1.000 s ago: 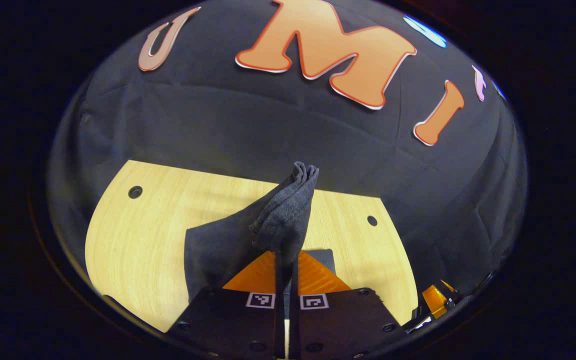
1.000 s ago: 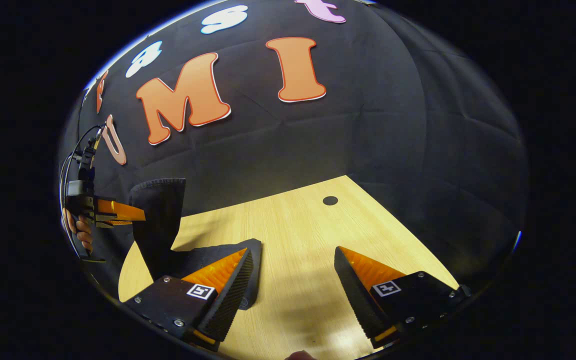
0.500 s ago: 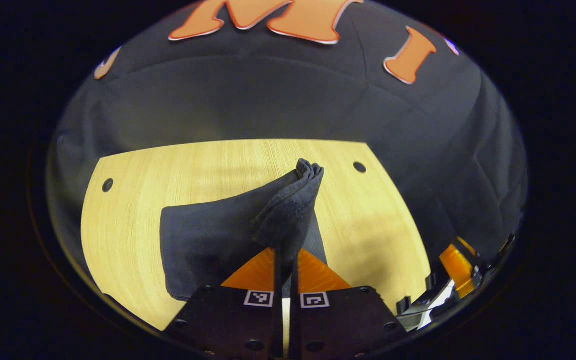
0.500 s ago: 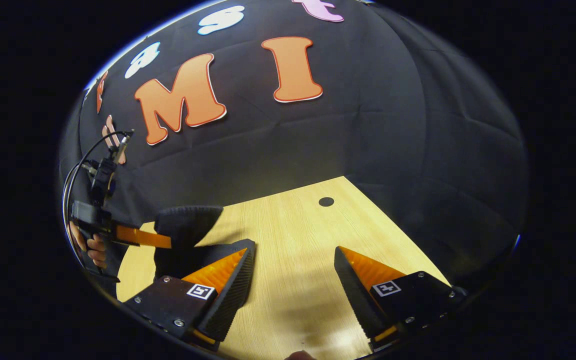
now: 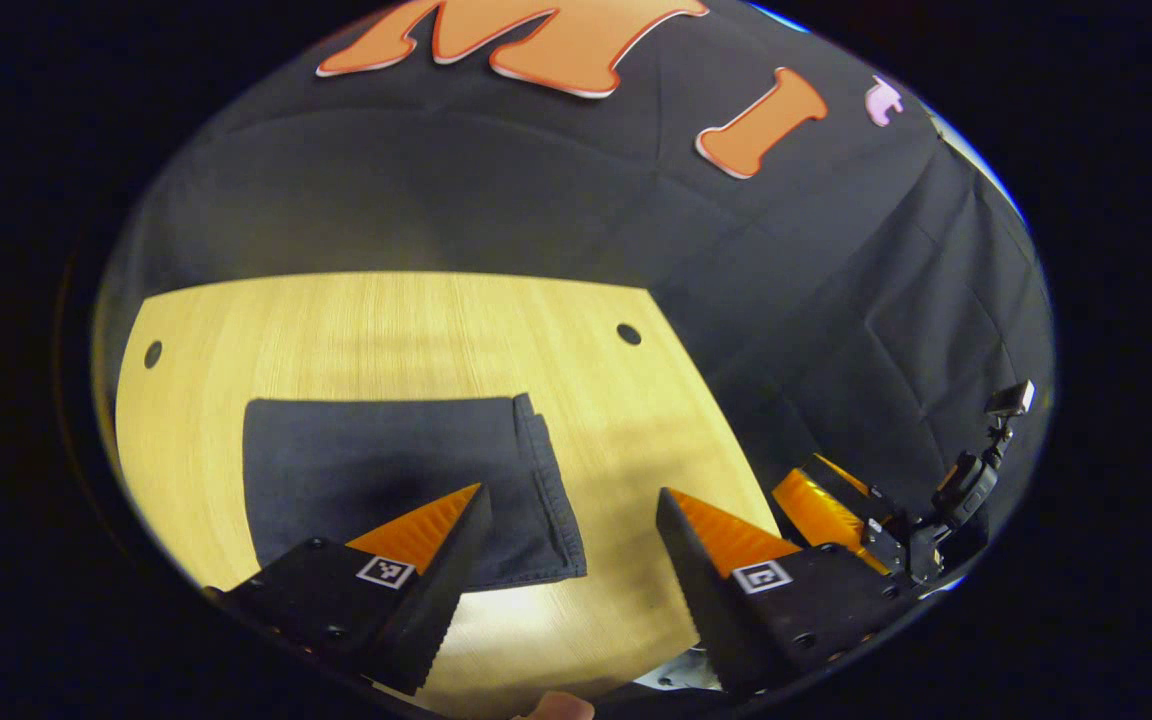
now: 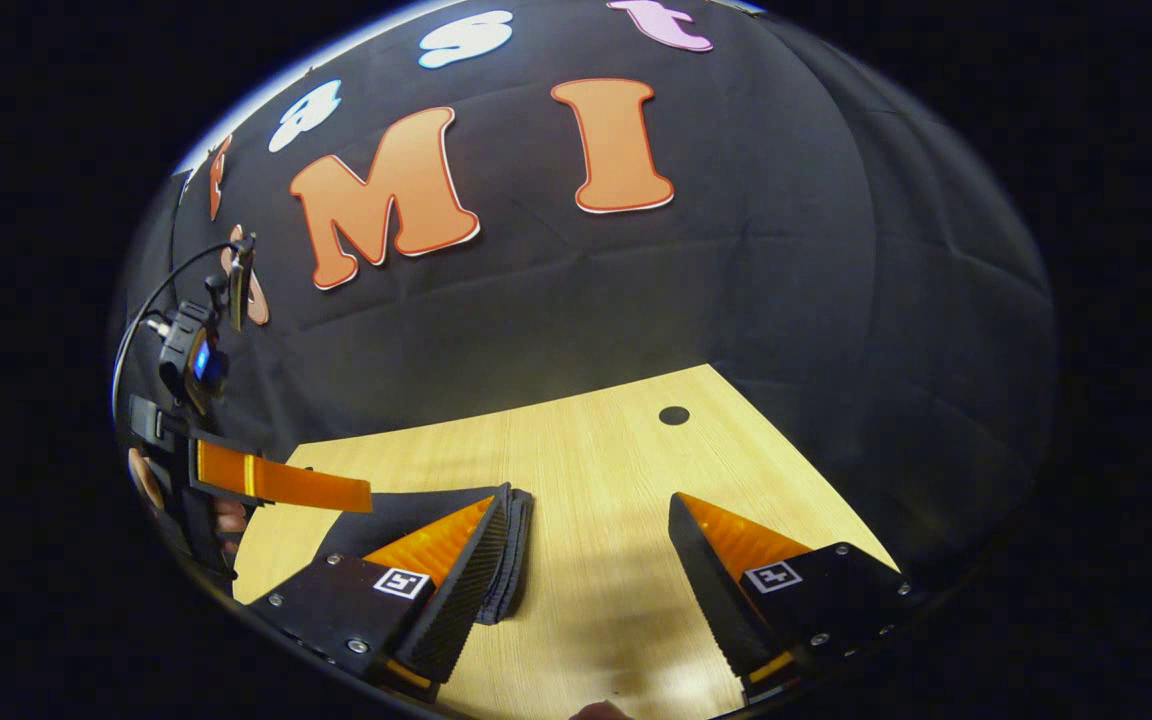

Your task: Grasp the waist and the cuffs of the jeans and fold them to make the two legs overlap; first hold the waist and fold one-third of the jeans toward the cuffs, then hold the cuffs and fold the remaining one-third in the same direction to finish folding.

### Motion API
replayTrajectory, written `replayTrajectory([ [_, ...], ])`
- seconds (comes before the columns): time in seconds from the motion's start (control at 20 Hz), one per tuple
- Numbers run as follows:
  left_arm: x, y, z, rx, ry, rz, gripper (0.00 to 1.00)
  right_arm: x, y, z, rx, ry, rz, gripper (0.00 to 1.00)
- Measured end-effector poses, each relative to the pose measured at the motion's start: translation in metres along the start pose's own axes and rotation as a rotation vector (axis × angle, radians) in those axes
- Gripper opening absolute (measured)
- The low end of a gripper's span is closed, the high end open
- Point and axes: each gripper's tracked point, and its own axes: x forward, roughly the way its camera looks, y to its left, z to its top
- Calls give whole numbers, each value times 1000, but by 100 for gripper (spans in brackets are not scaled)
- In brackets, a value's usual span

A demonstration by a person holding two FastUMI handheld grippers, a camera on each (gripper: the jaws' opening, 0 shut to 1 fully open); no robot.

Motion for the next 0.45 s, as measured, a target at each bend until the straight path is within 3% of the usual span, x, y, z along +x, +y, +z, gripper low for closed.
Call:
replayTrajectory([
  [0.15,-29,10,24,52,-142,47,92,-3,15,19,-50,-63,8,99],
  [0.2,-40,14,29,64,-193,75,96,-4,21,27,-70,-88,9,98],
  [0.45,-111,61,43,94,-442,267,99,-16,68,62,-149,-210,54,99],
])
